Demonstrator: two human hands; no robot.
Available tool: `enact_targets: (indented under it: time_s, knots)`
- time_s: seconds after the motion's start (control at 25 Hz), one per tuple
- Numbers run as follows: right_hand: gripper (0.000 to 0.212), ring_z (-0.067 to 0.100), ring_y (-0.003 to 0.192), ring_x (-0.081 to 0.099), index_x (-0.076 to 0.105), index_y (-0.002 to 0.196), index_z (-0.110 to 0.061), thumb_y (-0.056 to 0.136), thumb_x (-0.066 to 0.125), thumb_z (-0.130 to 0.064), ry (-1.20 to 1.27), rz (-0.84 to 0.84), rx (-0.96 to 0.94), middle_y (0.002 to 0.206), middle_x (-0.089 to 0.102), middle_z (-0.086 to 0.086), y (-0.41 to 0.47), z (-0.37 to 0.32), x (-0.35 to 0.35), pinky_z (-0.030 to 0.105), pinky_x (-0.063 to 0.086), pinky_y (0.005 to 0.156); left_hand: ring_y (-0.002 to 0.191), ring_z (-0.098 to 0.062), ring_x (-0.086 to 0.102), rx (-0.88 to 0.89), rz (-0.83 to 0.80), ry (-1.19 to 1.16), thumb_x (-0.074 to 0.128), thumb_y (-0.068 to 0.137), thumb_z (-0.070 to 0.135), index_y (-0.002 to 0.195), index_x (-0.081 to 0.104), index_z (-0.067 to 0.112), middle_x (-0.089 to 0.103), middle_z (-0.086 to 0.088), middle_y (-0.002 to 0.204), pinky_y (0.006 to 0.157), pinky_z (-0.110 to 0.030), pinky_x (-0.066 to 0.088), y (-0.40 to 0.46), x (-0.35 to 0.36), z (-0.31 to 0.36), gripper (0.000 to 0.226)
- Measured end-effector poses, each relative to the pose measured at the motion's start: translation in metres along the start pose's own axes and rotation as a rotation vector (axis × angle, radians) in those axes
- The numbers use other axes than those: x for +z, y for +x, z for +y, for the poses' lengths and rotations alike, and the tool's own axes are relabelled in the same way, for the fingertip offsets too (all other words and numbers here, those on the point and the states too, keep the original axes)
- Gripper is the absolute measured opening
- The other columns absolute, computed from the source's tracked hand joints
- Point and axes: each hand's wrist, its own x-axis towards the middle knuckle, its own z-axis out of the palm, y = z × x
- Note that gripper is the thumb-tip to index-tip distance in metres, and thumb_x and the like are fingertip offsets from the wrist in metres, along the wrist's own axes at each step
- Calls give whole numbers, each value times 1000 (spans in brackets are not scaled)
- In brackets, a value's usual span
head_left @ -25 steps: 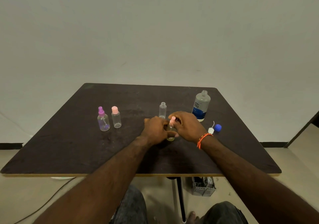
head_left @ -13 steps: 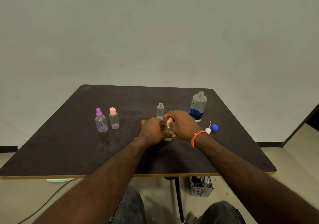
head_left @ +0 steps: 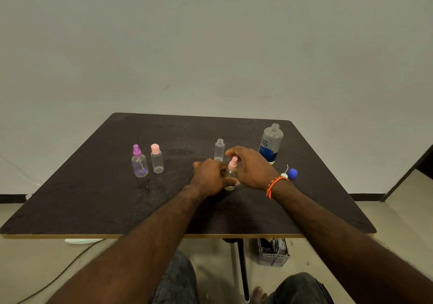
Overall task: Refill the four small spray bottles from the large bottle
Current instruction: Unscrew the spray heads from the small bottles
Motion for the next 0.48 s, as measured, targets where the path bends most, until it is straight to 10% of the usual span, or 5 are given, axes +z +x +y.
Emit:
enact_targets:
  time_s: [0.48]
  knots:
    - [24, 9, 104, 56, 60, 124, -21, 103, 50, -28, 79, 300, -278, 118, 58, -2, -7, 13, -3, 26, 47, 90, 90, -8, 56, 15, -24, 32, 75, 79, 69, 79, 55, 37, 62, 17, 80, 90, -42, 32, -5, -6, 3, 38]
